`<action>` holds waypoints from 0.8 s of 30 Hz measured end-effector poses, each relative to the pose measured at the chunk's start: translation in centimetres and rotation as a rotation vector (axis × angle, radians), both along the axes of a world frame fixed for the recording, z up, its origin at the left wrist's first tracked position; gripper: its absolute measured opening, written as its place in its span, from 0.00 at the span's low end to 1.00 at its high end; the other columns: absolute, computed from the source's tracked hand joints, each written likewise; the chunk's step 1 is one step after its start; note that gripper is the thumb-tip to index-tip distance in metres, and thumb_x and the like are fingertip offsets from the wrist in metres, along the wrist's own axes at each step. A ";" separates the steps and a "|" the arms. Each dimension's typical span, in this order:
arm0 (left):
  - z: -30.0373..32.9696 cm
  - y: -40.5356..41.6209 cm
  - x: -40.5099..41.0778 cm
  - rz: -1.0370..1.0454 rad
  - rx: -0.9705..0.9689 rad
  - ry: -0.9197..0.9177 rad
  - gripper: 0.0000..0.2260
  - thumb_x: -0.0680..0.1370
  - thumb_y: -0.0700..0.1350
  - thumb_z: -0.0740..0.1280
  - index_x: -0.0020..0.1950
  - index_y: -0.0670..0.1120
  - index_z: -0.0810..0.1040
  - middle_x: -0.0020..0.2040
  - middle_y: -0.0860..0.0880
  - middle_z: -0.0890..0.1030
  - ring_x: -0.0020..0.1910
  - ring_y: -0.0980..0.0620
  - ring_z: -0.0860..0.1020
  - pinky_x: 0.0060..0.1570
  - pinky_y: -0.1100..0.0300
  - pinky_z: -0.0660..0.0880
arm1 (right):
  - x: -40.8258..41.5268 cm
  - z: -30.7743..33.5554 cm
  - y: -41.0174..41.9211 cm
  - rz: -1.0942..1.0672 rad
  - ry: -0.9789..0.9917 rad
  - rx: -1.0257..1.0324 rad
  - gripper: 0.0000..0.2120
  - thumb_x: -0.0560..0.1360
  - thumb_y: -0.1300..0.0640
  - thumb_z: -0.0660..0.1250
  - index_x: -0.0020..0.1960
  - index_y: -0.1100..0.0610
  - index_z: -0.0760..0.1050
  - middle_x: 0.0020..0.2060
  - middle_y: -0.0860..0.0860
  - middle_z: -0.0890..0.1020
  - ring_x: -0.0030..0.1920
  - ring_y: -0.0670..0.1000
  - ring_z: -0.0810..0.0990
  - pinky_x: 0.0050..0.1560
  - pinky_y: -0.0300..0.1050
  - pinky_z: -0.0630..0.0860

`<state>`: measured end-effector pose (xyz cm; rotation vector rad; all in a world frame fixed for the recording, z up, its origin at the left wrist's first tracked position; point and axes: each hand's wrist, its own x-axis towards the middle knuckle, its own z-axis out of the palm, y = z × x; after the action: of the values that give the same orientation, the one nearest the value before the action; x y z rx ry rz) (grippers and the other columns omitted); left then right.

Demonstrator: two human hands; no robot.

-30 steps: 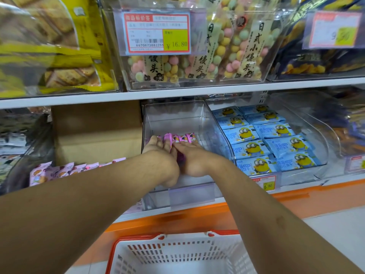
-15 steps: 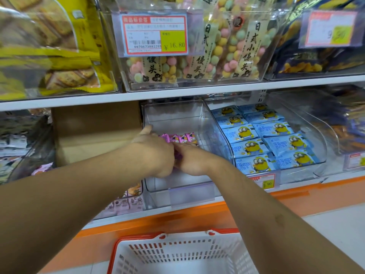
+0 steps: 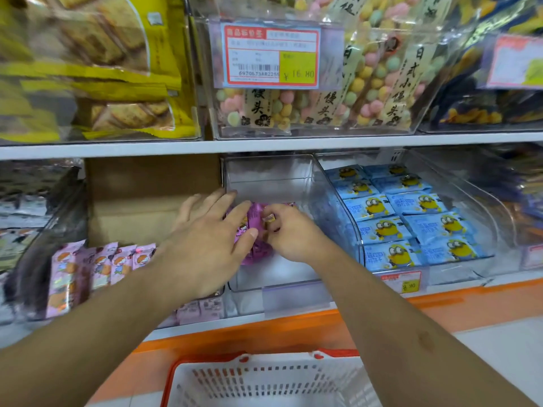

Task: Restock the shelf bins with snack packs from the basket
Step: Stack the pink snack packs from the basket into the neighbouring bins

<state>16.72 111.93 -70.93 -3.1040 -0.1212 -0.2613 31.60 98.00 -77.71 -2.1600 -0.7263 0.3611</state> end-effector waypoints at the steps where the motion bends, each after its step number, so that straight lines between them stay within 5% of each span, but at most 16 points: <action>1: -0.3 0.1 -0.1 0.000 -0.019 -0.019 0.31 0.81 0.64 0.40 0.82 0.56 0.58 0.82 0.52 0.59 0.82 0.52 0.51 0.80 0.48 0.44 | -0.1 0.2 0.1 -0.009 0.028 0.016 0.12 0.77 0.65 0.70 0.57 0.53 0.79 0.34 0.48 0.85 0.32 0.45 0.78 0.40 0.43 0.74; 9: -1.0 0.3 0.3 -0.001 -0.088 -0.043 0.30 0.81 0.64 0.40 0.81 0.56 0.59 0.81 0.54 0.59 0.82 0.52 0.51 0.79 0.46 0.48 | -0.5 1.2 1.1 -0.193 0.034 0.055 0.11 0.69 0.57 0.76 0.43 0.51 0.74 0.34 0.48 0.83 0.35 0.50 0.78 0.43 0.45 0.77; 15: -1.2 0.9 0.4 -0.037 -0.140 -0.053 0.30 0.81 0.65 0.40 0.80 0.57 0.61 0.80 0.55 0.59 0.81 0.54 0.51 0.80 0.46 0.48 | -0.9 1.8 0.7 -0.066 -0.072 -0.066 0.05 0.72 0.62 0.74 0.46 0.55 0.81 0.29 0.47 0.78 0.35 0.48 0.75 0.39 0.42 0.73; 20: -1.2 1.0 0.4 -0.048 -0.186 -0.047 0.29 0.81 0.66 0.41 0.79 0.58 0.60 0.80 0.56 0.58 0.81 0.54 0.49 0.80 0.48 0.46 | -1.0 2.2 -0.4 0.030 -0.174 -0.182 0.15 0.70 0.61 0.76 0.52 0.49 0.78 0.35 0.48 0.83 0.39 0.51 0.82 0.43 0.49 0.82; 24: -1.1 1.1 0.3 -0.055 -0.202 -0.045 0.30 0.81 0.67 0.40 0.79 0.58 0.60 0.80 0.56 0.58 0.81 0.55 0.49 0.79 0.50 0.46 | -1.2 3.9 -0.9 0.079 -0.022 -0.214 0.15 0.69 0.61 0.78 0.49 0.49 0.77 0.37 0.48 0.82 0.37 0.52 0.81 0.38 0.48 0.79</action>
<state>17.05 113.00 -72.00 -3.3069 -0.0669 -0.3418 30.38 97.13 -73.84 -2.3429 -0.8183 0.4758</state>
